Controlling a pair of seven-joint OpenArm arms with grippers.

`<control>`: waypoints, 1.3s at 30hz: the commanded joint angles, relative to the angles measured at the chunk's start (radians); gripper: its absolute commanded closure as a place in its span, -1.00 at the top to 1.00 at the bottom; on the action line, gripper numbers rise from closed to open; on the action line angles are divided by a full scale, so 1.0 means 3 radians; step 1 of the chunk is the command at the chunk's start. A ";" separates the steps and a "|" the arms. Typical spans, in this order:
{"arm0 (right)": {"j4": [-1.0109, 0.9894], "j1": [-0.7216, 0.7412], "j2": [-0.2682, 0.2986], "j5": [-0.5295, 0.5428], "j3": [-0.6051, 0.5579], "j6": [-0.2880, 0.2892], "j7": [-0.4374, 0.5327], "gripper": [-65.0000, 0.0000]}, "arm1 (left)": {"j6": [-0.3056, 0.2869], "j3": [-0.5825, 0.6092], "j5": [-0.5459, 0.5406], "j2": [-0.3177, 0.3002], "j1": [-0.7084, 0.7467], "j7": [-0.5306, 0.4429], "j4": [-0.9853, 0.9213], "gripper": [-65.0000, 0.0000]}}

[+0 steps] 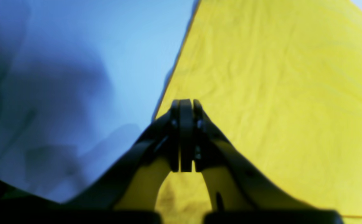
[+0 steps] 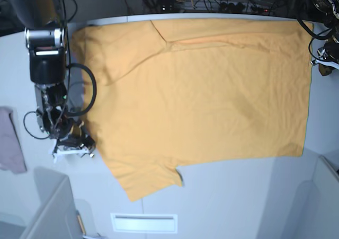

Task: Fold the T-shirt properly
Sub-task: 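Move the right gripper to the shirt's hem corner and grasp it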

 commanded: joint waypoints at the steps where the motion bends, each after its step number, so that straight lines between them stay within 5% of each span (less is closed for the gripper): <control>1: -0.0156 0.0256 0.0031 0.0031 -0.0034 0.0191 0.0144 -0.04 | 0.0011 -0.0026 -0.0033 -0.0067 0.0003 -0.0059 0.0046 -1.00; 3: -0.0601 0.0482 0.0021 0.0031 -0.0162 0.0421 0.0353 0.13 | 0.0011 -0.0026 -0.0033 -0.0067 -0.0002 -0.0059 0.0046 -1.00; 6: -0.1205 0.0783 -0.0056 0.0031 -0.0397 0.0523 0.0624 0.30 | 0.0011 -0.0046 -0.0033 -0.0072 0.0003 -0.0059 0.0046 -1.00; 11: -0.1941 0.1111 -0.0240 0.0031 -0.0929 0.0994 0.0967 0.32 | 0.0011 -0.0046 -0.0033 -0.0072 -0.0012 -0.0059 0.0046 -1.00; 17: -0.2049 0.1238 -0.0439 0.0031 -0.1287 0.1071 0.1023 0.31 | 0.0017 -0.0031 -0.0033 -0.0072 -0.0028 -0.0054 0.0046 -1.00; 24: -0.2049 0.1238 -0.0465 0.0031 -0.1308 0.1065 0.1085 0.28 | 0.0017 -0.0021 -0.0033 -0.0072 -0.0033 -0.0044 0.0046 -1.00; 32: -0.2059 0.1228 -0.0465 0.0031 -0.1313 0.1050 0.1228 -0.68 | 0.0017 0.0081 0.0075 -0.0149 -0.0166 -0.0054 0.0046 -1.00; 34: -0.2059 0.1228 -0.0465 0.0031 -0.1313 0.1045 0.1243 -1.00 | 0.0017 0.0225 0.0366 -0.0180 -0.0289 -0.0059 0.0036 -0.70; 37: -0.2054 0.1228 -0.0465 0.0031 -0.1313 0.1045 0.1238 -1.00 | 0.0006 0.0409 0.0908 -0.0180 -0.0647 -0.0059 -0.0128 0.18; 39: -0.2054 0.1228 -0.0465 0.0031 -0.1313 0.1045 0.1228 -1.00 | 0.0001 0.0470 0.1164 -0.0180 -0.0933 -0.0064 -0.0373 0.59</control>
